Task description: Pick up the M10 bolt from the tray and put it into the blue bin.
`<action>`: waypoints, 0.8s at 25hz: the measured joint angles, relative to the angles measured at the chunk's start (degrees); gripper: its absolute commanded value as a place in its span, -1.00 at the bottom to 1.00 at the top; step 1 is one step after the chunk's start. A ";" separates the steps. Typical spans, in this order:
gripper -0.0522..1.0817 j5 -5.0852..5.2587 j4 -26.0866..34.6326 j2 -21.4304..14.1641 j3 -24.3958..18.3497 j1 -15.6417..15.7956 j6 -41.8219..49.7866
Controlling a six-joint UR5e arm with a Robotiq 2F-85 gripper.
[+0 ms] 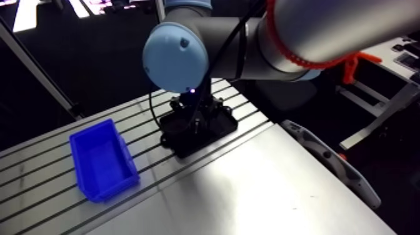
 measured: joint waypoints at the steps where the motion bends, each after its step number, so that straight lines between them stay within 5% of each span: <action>1: 0.13 0.00 0.00 0.00 0.00 0.00 0.01; 20: 0.37 0.01 0.00 0.46 -0.02 0.07 0.45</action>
